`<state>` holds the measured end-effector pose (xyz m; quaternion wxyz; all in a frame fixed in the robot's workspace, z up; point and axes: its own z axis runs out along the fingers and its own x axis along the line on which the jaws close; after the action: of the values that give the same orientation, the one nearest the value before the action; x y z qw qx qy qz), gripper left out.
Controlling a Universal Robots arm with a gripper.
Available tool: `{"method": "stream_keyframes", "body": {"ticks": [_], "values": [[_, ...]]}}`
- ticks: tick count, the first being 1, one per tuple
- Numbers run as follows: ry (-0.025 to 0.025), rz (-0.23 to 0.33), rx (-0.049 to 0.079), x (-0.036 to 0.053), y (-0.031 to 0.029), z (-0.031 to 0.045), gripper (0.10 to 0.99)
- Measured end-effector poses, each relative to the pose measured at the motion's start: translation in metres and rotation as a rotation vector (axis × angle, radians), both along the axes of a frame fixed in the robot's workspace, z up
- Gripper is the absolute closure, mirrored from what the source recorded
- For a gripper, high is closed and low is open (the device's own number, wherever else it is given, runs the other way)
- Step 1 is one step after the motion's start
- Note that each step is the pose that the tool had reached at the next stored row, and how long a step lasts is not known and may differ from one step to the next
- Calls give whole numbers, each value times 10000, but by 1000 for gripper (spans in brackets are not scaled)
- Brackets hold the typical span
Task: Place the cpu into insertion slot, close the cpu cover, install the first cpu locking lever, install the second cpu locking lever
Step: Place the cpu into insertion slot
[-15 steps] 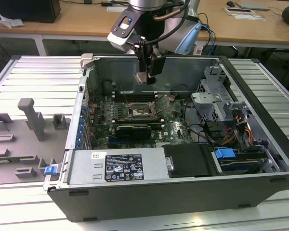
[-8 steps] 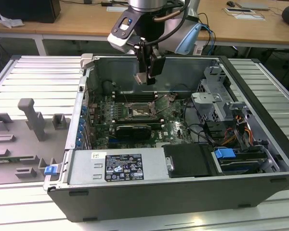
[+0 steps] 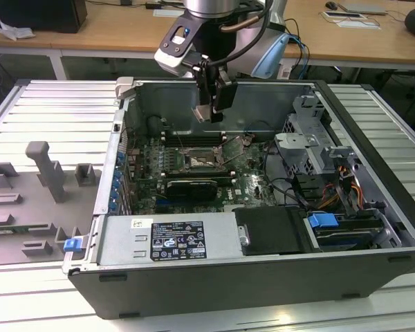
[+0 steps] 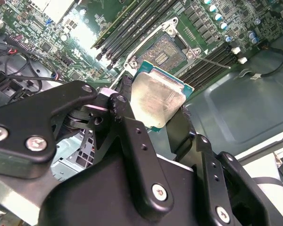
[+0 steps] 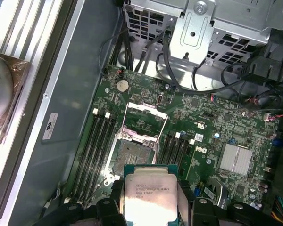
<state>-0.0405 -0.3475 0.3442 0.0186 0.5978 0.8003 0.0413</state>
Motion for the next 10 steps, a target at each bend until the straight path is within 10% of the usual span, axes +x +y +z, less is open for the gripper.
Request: {"method": "stream_keyframes", "body": {"ticks": [10], "values": [[0,0,1,0,0,-24,549]]}}
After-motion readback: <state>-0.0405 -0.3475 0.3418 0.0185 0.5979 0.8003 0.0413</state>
